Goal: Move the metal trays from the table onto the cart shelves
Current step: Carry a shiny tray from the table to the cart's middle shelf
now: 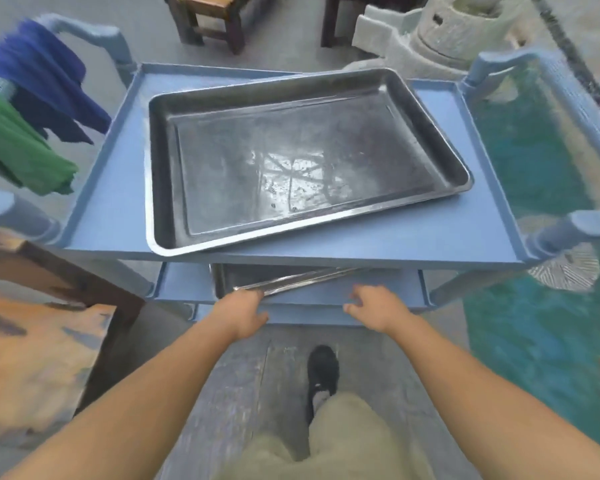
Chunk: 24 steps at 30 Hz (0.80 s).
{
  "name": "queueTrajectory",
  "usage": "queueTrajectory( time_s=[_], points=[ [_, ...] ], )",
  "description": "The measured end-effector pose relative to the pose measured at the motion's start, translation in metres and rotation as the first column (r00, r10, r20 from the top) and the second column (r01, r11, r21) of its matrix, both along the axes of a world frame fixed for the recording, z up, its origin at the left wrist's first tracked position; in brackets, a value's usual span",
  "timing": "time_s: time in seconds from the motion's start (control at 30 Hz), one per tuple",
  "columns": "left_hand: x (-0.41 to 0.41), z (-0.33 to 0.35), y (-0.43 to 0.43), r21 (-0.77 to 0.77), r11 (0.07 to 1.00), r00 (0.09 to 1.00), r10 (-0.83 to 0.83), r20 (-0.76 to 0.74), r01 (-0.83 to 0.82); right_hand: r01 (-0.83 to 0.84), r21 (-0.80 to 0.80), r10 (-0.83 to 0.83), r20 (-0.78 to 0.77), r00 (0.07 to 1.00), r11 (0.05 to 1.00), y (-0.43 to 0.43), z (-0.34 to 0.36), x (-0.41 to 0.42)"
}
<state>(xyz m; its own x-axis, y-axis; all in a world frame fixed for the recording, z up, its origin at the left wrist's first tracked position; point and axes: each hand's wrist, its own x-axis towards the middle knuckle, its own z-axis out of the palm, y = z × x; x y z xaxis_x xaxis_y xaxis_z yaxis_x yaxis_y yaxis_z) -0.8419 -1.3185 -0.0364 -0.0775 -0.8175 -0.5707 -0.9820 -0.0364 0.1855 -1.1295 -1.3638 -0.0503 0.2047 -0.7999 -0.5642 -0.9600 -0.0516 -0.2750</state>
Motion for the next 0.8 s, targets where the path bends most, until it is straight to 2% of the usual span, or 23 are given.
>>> queueTrajectory(
  time_s=[0.07, 0.23, 0.47, 0.63, 0.73, 0.8],
  points=[
    [-0.006, 0.026, 0.009, 0.001, 1.000, 0.999, 0.020, -0.028, -0.020, 0.032, 0.046, -0.033, 0.025, 0.999, 0.998, 0.010, 0.022, -0.001],
    [-0.021, 0.055, 0.004, -0.026, 1.000, 0.998, 0.014, -0.066, -0.016, 0.096, 0.039, -0.100, 0.129, 0.987, 0.995, 0.009, 0.044, -0.003],
    [-0.044, 0.078, -0.006, -0.048, 0.997, 0.997, -0.068, -0.043, 0.066, 0.186, 0.028, -0.188, 0.151, 0.970, 0.982, 0.027, 0.066, -0.015],
    [-0.065, 0.083, -0.022, -0.075, 0.966, 0.964, -0.253, -0.079, 0.247, 0.377, -0.023, -0.370, 0.136, 0.919, 0.926, 0.064, 0.078, -0.036],
    [-0.088, 0.088, -0.028, -0.099, 0.901, 0.898, -0.431, -0.090, 0.423, 0.515, -0.079, -0.505, 0.115, 0.855, 0.854, 0.109, 0.088, -0.049],
    [-0.109, 0.094, -0.026, -0.113, 0.840, 0.835, -0.541, -0.103, 0.531, 0.624, -0.107, -0.615, 0.105, 0.781, 0.774, 0.148, 0.097, -0.057]
  ],
)
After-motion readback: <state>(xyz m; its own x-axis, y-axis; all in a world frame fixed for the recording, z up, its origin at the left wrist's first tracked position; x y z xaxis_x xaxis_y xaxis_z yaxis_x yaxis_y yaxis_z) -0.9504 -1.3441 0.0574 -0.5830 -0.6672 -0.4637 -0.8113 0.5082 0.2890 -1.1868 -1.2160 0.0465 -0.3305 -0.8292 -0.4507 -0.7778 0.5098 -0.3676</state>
